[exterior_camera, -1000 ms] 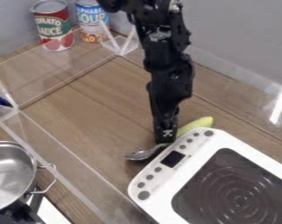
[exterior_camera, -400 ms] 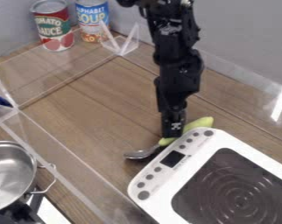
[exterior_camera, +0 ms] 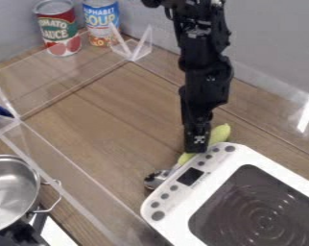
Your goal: Put green spoon on the white and black stove top
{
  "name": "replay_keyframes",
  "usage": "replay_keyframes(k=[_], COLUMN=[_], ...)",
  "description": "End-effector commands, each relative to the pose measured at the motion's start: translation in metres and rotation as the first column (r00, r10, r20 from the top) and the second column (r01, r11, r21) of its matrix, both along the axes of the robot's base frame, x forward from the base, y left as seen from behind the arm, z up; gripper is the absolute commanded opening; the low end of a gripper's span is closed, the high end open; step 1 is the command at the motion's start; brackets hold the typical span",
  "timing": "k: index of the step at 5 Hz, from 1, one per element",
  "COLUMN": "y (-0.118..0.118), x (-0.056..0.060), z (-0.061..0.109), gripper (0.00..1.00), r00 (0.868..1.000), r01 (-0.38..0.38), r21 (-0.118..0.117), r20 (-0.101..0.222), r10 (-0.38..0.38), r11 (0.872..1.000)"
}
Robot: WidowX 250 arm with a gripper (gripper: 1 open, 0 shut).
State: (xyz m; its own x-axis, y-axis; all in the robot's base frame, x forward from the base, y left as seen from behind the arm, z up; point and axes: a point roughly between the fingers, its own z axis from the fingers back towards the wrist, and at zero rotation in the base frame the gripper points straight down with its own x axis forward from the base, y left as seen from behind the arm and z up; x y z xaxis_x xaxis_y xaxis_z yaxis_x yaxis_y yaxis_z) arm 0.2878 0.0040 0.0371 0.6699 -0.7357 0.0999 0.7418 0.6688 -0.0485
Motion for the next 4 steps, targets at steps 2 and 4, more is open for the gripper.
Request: replay_keyframes(k=[2,4], y=[-0.0087,-0.0105], x=[0.0071,0.0113], z=[0.0089,0.0076], gripper=[1.0,1.0], r00=[1.0,0.999], r01=[0.014,0.042], r21=[-0.001,-0.003], r20=[0.013,-0.013], r10=[-0.014,-0.042], r11=[1.0,0.999])
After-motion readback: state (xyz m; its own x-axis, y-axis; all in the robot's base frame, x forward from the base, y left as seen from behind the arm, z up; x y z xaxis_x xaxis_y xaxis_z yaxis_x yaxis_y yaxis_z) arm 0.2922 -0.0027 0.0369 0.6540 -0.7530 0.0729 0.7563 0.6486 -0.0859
